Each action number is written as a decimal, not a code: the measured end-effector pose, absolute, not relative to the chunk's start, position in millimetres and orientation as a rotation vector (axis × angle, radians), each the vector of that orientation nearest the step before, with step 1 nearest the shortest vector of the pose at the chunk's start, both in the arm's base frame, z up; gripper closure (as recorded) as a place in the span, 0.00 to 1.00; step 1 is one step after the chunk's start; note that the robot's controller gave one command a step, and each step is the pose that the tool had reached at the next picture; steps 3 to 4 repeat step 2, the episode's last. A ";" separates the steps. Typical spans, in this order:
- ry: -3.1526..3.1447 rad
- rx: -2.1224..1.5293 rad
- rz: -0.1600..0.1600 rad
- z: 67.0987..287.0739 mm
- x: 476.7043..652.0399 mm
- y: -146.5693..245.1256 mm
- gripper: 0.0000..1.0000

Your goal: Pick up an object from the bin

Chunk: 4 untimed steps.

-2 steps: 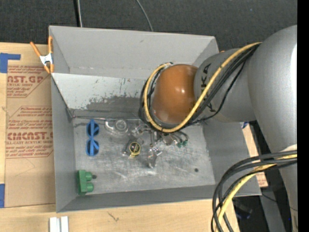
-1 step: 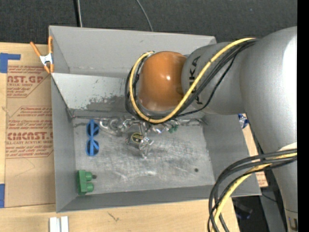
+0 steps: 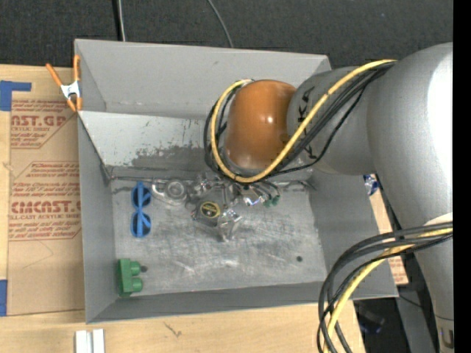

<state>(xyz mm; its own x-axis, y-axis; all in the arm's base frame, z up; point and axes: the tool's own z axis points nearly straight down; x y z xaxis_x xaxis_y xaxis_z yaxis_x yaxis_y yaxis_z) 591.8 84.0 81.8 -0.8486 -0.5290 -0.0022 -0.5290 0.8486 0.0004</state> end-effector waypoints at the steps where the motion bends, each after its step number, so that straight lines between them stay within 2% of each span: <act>1: 3.016 -0.864 0.004 83.0 592.3 85.2 1.00; 2: 2.993 -0.919 -0.002 237.8 591.9 87.8 1.00; 4: 2.993 -0.919 -0.002 237.8 591.9 87.8 1.00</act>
Offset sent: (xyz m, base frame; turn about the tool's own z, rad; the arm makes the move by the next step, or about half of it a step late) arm 0.0000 0.0000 0.0000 0.0000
